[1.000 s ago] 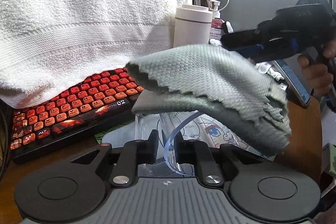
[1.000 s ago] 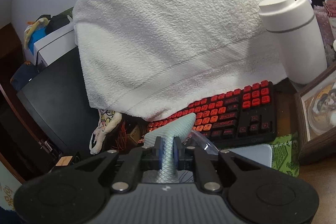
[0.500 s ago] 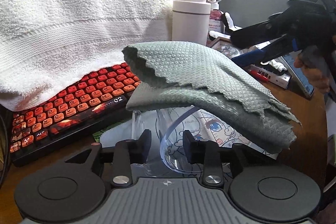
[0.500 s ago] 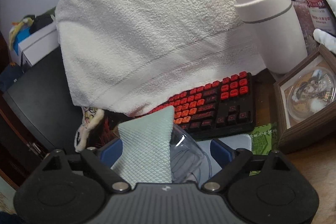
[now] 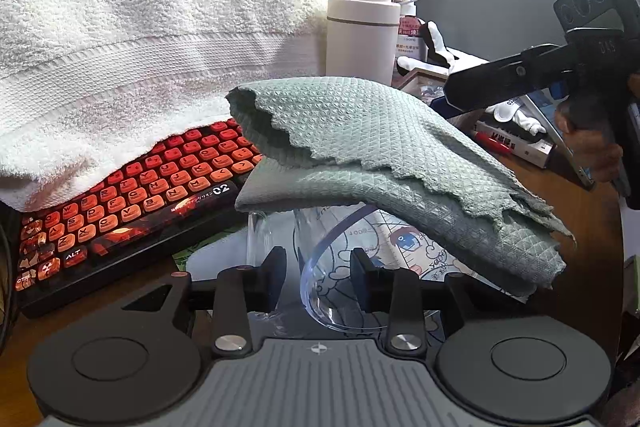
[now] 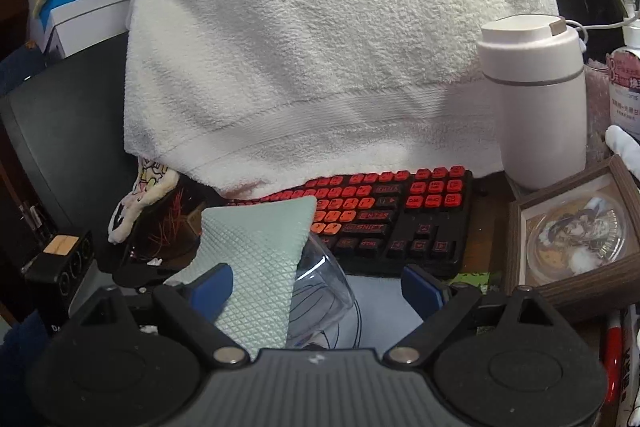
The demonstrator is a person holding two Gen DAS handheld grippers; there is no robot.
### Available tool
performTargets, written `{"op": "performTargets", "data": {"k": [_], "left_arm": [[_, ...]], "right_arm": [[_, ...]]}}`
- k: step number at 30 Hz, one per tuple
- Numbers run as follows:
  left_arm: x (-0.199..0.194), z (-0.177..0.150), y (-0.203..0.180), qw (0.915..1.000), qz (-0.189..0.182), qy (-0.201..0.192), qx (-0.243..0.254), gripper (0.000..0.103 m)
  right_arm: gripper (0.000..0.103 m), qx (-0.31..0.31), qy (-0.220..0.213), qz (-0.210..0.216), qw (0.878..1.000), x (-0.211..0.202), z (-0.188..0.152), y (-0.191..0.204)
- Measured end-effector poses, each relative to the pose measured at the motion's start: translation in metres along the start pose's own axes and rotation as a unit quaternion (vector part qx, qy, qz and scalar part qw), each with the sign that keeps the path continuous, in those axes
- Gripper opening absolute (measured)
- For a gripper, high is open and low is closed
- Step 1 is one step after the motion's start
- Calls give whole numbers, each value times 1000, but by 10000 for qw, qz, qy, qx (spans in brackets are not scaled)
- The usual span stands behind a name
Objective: Clean container
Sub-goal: 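Lift the cup with the left gripper while the right gripper brings the cloth over it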
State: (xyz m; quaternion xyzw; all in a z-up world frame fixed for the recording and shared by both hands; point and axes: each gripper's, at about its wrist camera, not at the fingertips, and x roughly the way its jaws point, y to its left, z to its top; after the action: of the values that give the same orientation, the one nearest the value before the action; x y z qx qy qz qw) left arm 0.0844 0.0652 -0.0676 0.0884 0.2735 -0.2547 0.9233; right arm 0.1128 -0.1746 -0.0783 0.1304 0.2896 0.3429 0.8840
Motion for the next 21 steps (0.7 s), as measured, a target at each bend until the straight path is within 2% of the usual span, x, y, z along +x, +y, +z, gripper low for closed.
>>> {"op": "performTargets", "data": {"k": [2,3,8,9,14,19,20,21], "left_arm": [[1,0,-1,10000,6,9,52,40],[1,0,-2,10000,10,14,81,41],[2,1,-3,10000,-13,23,66,41],[2,1,-3,10000,-23,25,58,41],[3,1,-2,10000,-72,36,16,41],[4,2,-2,9999,-121,48,-25,41],[5,2,-2,9999,-130,50,-33,41],[5,2,-2,9999,-127,48,-33,41]], "right_arm": [[90,222,-16,114,9997,2,-3,-5],[84,412,58,191,9990,4,-3,-9],[70,1167,319,560,9911,13,-9,-28],[68,1295,366,674,9886,15,-11,-30],[67,1926,598,1244,9715,23,-20,-45],[56,2262,741,1702,9562,30,-25,-51],[50,2289,777,1776,9540,30,-25,-51],[49,2289,807,1837,9525,31,-25,-51]]}}
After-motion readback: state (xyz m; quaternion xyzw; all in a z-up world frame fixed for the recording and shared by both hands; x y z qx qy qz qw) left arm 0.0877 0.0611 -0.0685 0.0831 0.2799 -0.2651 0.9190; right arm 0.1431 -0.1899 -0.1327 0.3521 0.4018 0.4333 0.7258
